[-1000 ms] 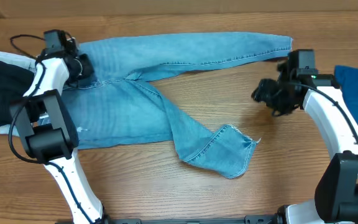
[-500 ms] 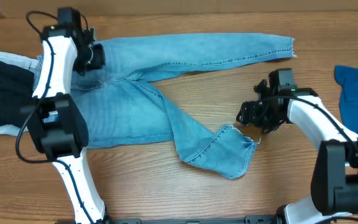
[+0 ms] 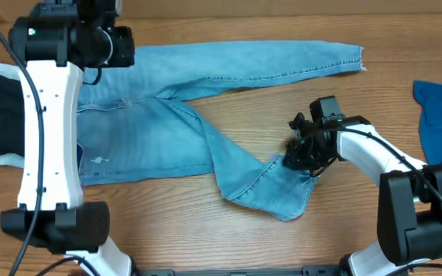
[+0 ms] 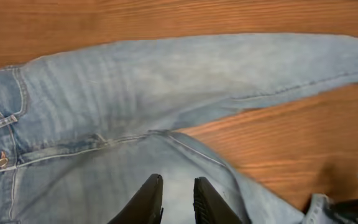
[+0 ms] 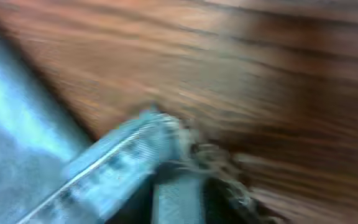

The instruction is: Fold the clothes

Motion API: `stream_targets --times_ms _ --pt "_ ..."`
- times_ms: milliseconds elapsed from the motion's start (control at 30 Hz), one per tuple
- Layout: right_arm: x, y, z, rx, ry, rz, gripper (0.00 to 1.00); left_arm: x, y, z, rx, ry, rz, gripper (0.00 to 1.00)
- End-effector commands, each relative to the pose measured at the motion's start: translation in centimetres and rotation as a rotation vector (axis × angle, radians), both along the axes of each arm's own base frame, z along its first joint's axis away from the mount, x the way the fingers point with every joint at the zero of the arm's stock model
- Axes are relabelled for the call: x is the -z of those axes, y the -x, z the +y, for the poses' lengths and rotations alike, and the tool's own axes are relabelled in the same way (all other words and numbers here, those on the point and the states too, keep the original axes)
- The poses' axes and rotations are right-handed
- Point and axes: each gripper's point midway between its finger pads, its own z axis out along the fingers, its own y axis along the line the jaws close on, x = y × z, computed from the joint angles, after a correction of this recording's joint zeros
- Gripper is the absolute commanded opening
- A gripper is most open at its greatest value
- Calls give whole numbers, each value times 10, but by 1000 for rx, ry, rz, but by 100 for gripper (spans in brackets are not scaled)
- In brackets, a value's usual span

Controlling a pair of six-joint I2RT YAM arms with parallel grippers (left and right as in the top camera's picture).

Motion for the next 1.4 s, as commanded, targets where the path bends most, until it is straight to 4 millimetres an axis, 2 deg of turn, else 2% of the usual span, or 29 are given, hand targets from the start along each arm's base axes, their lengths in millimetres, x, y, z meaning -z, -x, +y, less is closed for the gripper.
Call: stream_targets --times_ms 0,67,300,400,500,600,633,733,767,800,867,1000,1067,1133,1367 --pt "7 -3 -15 62 85 3 9 -21 15 -2 23 -18 -37 22" --pt "6 -8 -14 63 81 -18 4 -21 20 -2 23 -17 -22 22" --pt "2 -17 -13 83 73 -48 4 -14 30 -2 23 -17 25 21" --pt "-7 -30 -20 124 103 -87 4 -14 30 -2 23 -17 24 21" --pt "-32 -65 -53 331 171 -160 4 -14 30 -2 23 -17 25 21" --pt "-51 -85 -76 426 164 -193 4 -13 32 -2 23 -17 33 21" --pt "-60 -94 -91 466 163 -213 4 -13 32 -2 23 -16 37 21" --pt "-71 -103 -116 535 143 -231 4 -13 33 -2 24 -16 38 21" --pt "-72 -103 -115 532 115 -227 4 -13 33 -3 26 -13 38 21" --pt "-75 -100 -99 455 23 -218 5 -13 32 -4 29 -7 36 21" --pt "-75 -83 -75 347 -55 -162 23 -13 32 -4 29 -7 34 21" --pt "-64 -50 -37 197 -46 -64 53 -14 30 -4 27 -5 27 22" --pt "-55 -33 -19 143 -41 -21 56 -14 31 -5 30 1 29 22" --pt "-42 -26 -9 106 -26 -23 56 -14 31 -5 31 1 31 22" --pt "-16 -28 -8 79 -22 -103 60 -14 33 -8 40 14 39 21"
